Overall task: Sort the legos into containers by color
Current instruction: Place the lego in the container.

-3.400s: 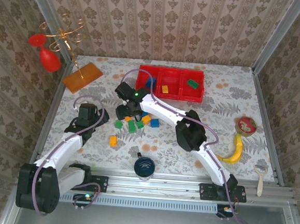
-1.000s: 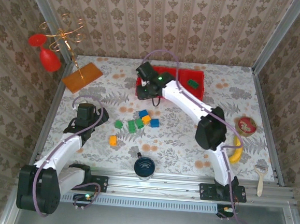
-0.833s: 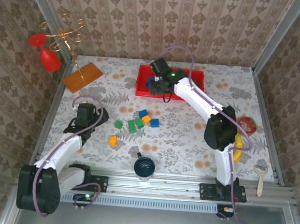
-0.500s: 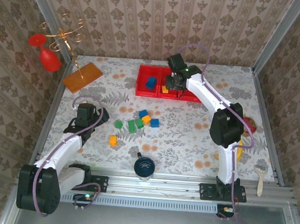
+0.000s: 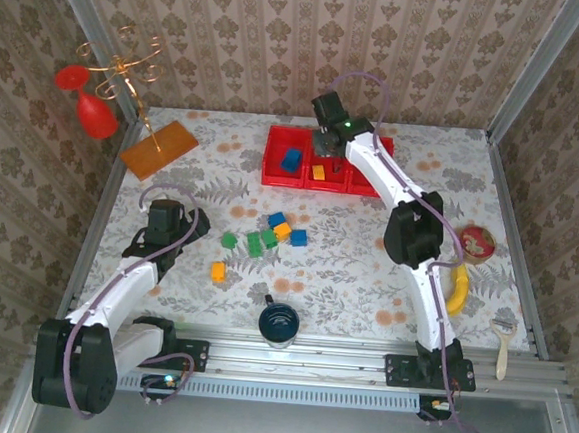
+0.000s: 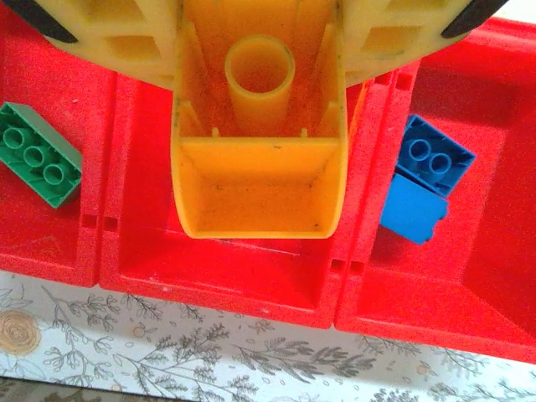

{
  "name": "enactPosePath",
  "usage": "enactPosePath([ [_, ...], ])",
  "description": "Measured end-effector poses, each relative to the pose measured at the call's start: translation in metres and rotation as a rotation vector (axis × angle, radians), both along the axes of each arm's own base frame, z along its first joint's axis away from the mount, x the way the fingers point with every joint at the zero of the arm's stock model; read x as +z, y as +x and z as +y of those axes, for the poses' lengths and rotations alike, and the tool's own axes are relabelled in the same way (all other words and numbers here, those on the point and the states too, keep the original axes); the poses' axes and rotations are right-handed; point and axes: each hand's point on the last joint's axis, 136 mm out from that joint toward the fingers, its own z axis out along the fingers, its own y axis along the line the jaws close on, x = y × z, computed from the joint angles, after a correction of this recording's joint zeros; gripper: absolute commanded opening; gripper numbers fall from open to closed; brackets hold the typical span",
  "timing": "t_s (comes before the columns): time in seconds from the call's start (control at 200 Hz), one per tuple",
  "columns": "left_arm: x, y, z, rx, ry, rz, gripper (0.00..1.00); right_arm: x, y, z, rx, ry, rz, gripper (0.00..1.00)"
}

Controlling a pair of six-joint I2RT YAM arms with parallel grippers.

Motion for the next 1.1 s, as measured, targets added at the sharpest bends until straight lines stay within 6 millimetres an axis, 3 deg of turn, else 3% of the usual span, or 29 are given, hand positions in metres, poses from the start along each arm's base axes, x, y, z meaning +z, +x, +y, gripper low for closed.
enactPosePath([
  [0.265, 0.0, 0.0, -0.002, -0.01, -0.01, 0.002, 1.0, -0.024, 0.004, -0.002, 0.008, -0.05, 0.029, 0.3],
  [0.675, -0.002, -0.002, -0.004, -0.018, -0.016, 0.014, 1.0, -0.034, 0.005, -0.006, 0.012, -0.089, 0.038, 0.51],
  [1.1, -0.002, -0.002, -0.005, -0.021, -0.018, 0.014, 1.0, -0.033, 0.003, -0.002, 0.019, -0.09, 0.037, 0.59],
])
